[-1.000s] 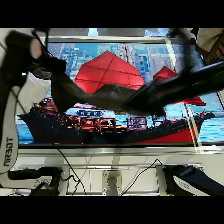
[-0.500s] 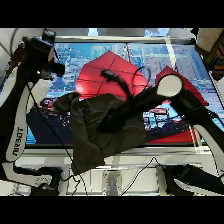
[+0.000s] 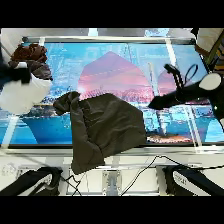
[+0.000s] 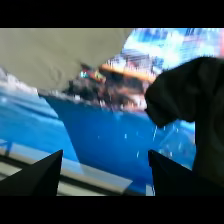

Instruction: Fold the shirts.

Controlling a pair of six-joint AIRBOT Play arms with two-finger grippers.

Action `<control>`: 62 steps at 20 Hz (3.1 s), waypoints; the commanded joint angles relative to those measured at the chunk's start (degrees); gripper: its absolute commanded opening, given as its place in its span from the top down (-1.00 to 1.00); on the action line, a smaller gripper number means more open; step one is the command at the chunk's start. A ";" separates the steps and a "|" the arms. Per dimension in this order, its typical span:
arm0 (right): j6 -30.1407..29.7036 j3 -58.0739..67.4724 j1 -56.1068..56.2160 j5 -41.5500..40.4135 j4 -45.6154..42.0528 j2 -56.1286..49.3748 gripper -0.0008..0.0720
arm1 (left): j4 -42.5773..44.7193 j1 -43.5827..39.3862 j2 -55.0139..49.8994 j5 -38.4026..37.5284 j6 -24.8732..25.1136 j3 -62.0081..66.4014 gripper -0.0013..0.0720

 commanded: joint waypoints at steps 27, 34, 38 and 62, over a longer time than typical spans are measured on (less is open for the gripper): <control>-12.90 -32.37 -0.33 -24.22 25.55 -9.94 -0.32 | -35.45 -7.17 18.53 14.97 -6.03 -36.79 -0.64; -14.36 -32.37 -0.28 -25.18 25.49 -10.51 -0.31 | -35.65 -7.17 18.53 15.47 -6.08 -36.79 -0.64; -14.36 -32.37 3.93 -25.46 25.49 -10.54 -0.23 | -35.63 -7.17 18.53 15.50 -6.08 -36.79 -0.64; -4.87 -19.78 7.76 -15.74 10.75 -11.61 0.92 | -38.82 -36.46 -12.17 25.94 -7.56 -45.00 -0.37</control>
